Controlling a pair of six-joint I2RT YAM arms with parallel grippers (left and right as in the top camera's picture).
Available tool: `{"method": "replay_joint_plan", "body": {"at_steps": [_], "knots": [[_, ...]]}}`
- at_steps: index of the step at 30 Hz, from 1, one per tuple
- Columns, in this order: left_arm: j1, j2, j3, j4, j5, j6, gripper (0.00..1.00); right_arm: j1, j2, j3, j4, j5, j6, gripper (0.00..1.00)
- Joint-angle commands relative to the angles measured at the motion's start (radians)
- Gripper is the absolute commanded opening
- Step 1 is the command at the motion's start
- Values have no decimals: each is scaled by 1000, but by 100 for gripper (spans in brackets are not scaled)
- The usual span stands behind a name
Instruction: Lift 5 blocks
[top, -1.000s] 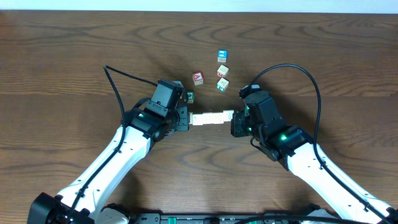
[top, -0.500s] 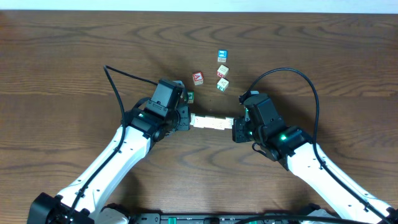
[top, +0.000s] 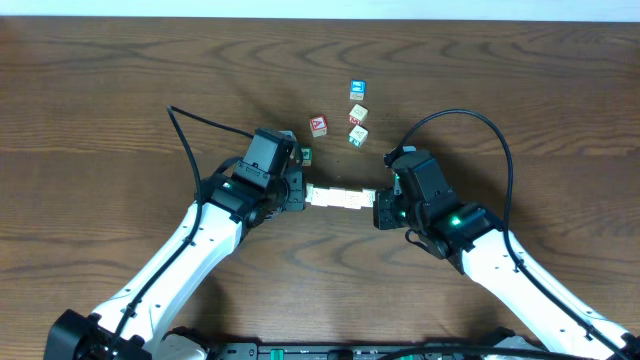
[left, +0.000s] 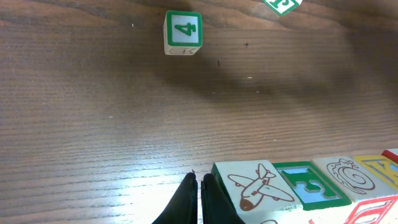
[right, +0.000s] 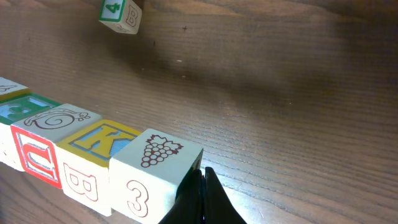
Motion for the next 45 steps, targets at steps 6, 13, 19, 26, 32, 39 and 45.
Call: {"method": "replay_joint_plan", "body": {"at_steps": [6, 13, 19, 26, 32, 39, 45], "knots": [[-53, -11, 44, 28, 228, -24, 7, 57, -16, 55, 48, -266, 11, 1], [-54, 14, 44, 28, 229, -24, 7, 57, -6, 55, 47, -266, 10, 1], [-54, 14, 44, 28, 228, -24, 7, 57, 21, 55, 48, -266, 11, 1], [-54, 15, 42, 29, 227, -24, 7, 57, 42, 55, 50, -266, 11, 1], [-54, 15, 26, 28, 227, -24, 7, 57, 42, 55, 60, -266, 11, 1], [-54, 15, 25, 28, 227, -24, 7, 57, 42, 55, 62, -267, 22, 1], [-58, 15, 25, 29, 228, -24, 7, 58, 42, 55, 71, -274, 37, 1]]}}
